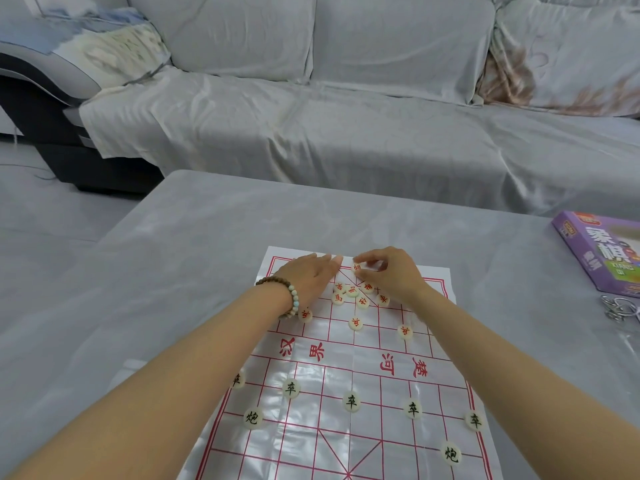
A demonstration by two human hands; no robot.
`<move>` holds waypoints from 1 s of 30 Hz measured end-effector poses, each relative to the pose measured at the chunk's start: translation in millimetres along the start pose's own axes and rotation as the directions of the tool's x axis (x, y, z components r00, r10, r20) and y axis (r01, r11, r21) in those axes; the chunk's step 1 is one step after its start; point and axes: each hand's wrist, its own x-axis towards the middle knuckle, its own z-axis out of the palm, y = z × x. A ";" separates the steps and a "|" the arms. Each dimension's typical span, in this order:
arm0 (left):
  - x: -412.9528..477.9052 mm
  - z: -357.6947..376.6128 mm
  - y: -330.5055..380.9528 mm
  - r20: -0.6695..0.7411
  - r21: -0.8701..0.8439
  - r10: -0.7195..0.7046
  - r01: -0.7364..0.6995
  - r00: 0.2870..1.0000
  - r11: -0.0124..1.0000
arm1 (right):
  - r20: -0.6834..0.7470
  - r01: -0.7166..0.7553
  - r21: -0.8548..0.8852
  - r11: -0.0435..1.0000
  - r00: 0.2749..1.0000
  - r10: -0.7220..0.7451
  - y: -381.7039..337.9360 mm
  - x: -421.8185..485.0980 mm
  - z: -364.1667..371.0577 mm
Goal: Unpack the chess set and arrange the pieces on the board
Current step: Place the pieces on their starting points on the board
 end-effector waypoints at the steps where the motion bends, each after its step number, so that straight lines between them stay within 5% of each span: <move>1: 0.0 -0.2 0.0 0.006 0.006 0.006 -0.006 1.000 1.000 | 0.018 -0.002 0.020 1.000 1.000 0.001 0.9 -1.3 -2.3; 19: -5.4 3.2 -9.1 -0.046 -0.018 0.002 -0.002 0.999 1.000 | -0.078 -0.020 0.013 1.000 0.997 0.021 -1.7 -4.7 2.4; 26: -31.5 7.9 -14.0 -0.132 0.146 0.186 -0.167 0.974 0.975 | -0.115 0.048 -0.029 0.998 0.992 -0.051 2.2 -32.4 -33.9; 30: -48.8 19.7 -9.6 -0.084 0.202 0.256 -0.235 0.963 0.951 | 0.002 0.101 -0.136 0.986 0.995 -0.102 2.0 -53.9 -35.1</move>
